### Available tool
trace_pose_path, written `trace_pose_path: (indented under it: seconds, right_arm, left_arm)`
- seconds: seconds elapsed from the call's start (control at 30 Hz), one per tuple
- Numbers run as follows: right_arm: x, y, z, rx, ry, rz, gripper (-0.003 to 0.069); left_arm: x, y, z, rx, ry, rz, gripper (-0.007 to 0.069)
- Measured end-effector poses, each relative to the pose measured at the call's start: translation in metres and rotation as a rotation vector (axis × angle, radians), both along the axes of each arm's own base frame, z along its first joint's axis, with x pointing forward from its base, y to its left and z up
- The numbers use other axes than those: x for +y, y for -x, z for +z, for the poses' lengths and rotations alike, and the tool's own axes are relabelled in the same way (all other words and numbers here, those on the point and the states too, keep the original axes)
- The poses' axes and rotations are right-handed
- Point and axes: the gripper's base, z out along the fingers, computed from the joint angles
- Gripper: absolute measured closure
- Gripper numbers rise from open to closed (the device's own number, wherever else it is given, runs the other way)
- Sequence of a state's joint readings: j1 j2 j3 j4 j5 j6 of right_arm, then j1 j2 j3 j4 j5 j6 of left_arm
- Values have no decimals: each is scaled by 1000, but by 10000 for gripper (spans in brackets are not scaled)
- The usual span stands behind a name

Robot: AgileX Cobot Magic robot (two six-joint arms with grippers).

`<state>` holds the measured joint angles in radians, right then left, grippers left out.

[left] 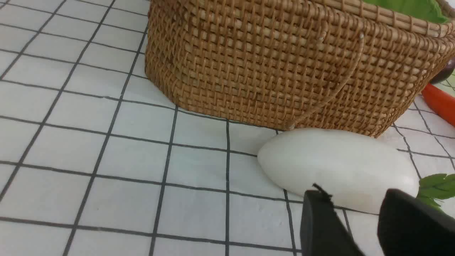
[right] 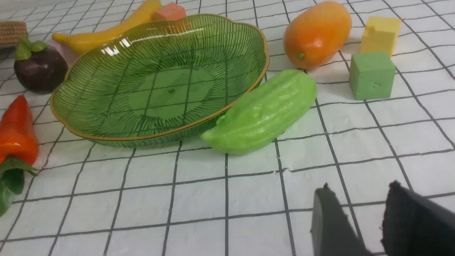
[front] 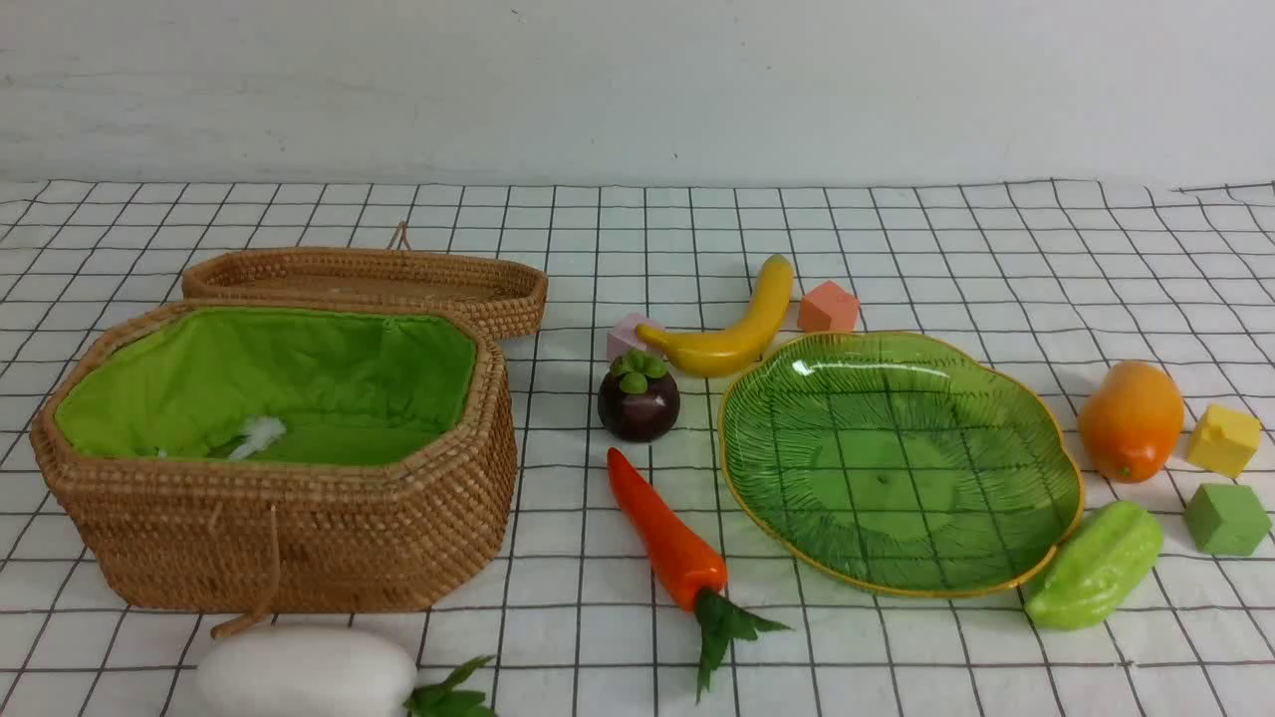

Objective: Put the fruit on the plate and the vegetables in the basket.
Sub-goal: Take a daikon with your left arm and place it on the basket on the left.

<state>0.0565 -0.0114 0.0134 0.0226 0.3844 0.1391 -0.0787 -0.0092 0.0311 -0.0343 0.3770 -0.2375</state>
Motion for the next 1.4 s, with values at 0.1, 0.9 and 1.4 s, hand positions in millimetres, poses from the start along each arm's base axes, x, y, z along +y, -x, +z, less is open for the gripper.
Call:
trace_pose_path:
  seconds: [0.1,0.9,1.4]
  right_arm:
    - [0,0,0,0,0,0,414]
    - [0,0,0,0,0,0,414]
    - [0,0,0,0,0,0,414]
  left_arm:
    - [0,0,0,0,0,0,386]
    - [-5,-3,19,-137,573,62,386]
    - [-1,-4,31,-276,683,88,389]
